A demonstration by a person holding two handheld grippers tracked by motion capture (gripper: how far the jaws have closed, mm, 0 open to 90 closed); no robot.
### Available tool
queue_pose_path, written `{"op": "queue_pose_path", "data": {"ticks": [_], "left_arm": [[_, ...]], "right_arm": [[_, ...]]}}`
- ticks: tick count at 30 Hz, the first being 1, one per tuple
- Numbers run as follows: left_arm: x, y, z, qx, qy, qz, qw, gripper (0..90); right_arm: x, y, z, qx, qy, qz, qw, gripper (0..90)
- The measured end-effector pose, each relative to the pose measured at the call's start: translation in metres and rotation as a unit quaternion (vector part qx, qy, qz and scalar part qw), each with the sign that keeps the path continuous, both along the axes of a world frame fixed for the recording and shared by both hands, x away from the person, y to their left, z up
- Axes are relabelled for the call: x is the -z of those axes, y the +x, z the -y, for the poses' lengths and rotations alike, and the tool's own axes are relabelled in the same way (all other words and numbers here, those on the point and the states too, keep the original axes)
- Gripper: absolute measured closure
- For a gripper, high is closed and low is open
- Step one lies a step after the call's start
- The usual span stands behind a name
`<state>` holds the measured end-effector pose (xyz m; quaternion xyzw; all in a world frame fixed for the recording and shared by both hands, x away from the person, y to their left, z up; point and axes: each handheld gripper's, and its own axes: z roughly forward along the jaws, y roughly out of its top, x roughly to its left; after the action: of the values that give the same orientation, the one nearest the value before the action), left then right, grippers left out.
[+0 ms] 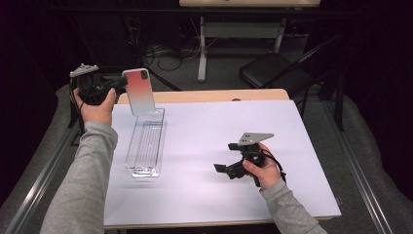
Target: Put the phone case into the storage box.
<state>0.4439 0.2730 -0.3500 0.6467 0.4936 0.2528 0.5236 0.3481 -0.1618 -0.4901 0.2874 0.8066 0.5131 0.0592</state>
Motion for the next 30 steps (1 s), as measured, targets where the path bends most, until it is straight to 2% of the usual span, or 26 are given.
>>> {"op": "queue_pose_path", "data": {"ticks": [7, 13, 24, 30], "left_arm": [[-0.002, 0.009, 0.006, -0.004, 0.002, 0.000, 1.0000, 84.8], [0.000, 0.017, 0.009, -0.004, 0.013, -0.001, 0.9999, 84.8], [0.012, 0.032, 0.006, -0.013, 0.025, -0.011, 0.9995, 84.7], [0.021, 0.039, 0.006, -0.013, 0.032, -0.009, 0.9994, 84.7]], "right_arm": [[0.001, 0.000, 0.001, 0.000, 0.002, -0.002, 1.0000, 1.4], [0.001, 0.001, 0.001, 0.001, 0.005, -0.002, 1.0000, 1.6], [0.001, 0.001, 0.001, 0.001, 0.004, -0.001, 1.0000, 1.8], [0.000, 0.001, 0.003, 0.002, 0.003, -0.001, 1.0000, 1.9]]}}
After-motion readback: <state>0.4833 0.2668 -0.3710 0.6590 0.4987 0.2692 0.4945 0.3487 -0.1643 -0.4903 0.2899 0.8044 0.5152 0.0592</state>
